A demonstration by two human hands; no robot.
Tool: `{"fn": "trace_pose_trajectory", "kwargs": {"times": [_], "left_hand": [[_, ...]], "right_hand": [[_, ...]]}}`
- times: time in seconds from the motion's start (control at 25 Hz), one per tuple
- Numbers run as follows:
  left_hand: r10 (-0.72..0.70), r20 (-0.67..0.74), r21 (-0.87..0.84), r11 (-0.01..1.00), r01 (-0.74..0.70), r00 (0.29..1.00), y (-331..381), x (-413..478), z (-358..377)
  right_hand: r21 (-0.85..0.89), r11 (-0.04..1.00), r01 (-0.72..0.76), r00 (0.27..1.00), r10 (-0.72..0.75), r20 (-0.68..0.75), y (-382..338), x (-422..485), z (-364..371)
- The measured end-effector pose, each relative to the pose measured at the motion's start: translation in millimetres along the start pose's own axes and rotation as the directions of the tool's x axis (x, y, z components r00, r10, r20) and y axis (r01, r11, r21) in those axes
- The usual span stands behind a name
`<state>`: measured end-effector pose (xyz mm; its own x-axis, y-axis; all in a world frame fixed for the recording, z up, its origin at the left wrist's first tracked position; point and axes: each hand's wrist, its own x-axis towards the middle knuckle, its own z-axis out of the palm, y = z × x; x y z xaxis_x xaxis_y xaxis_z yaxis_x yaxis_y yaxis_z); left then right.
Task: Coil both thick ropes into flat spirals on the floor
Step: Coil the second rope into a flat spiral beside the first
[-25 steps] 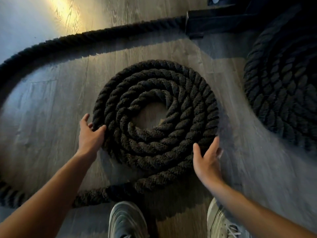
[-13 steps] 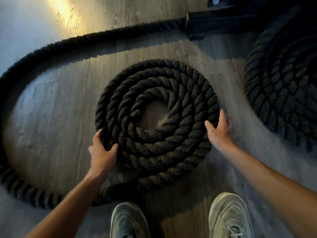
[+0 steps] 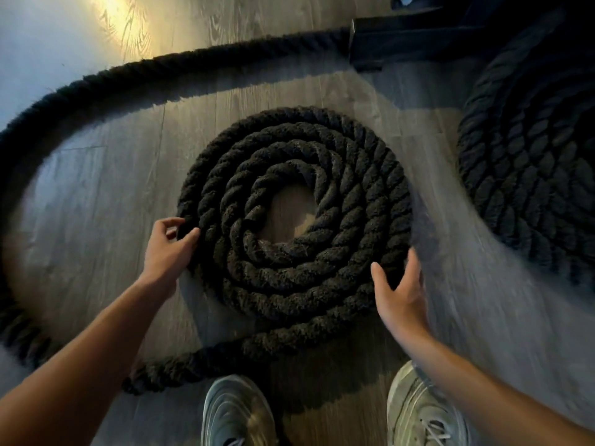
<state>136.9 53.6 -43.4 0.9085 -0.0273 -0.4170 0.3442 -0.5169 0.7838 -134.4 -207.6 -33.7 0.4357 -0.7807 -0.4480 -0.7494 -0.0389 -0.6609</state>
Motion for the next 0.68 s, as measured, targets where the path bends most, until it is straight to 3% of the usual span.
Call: {"fn": "trace_pose_trajectory", "kwargs": {"times": [0.2, 0.48, 0.68], "left_hand": [[-0.034, 0.006, -0.074, 0.997, 0.034, 0.999, -2.8, 2.7, 4.4], [-0.089, 0.037, -0.111, 0.990, 0.092, 0.995, -29.3, -60.2, 17.8], [-0.143, -0.013, -0.133, 0.981, 0.140, 0.990, -13.9, -48.8, 11.8]], "right_hand": [[-0.034, 0.996, 0.078, 0.996, -0.076, 0.039, -6.6, 21.2, -10.2], [-0.172, 0.977, 0.127, 0.991, -0.119, 0.058, -43.8, 101.1, -38.7], [-0.107, 0.993, 0.044, 0.995, -0.052, -0.082, -41.8, 89.5, -26.1]]}}
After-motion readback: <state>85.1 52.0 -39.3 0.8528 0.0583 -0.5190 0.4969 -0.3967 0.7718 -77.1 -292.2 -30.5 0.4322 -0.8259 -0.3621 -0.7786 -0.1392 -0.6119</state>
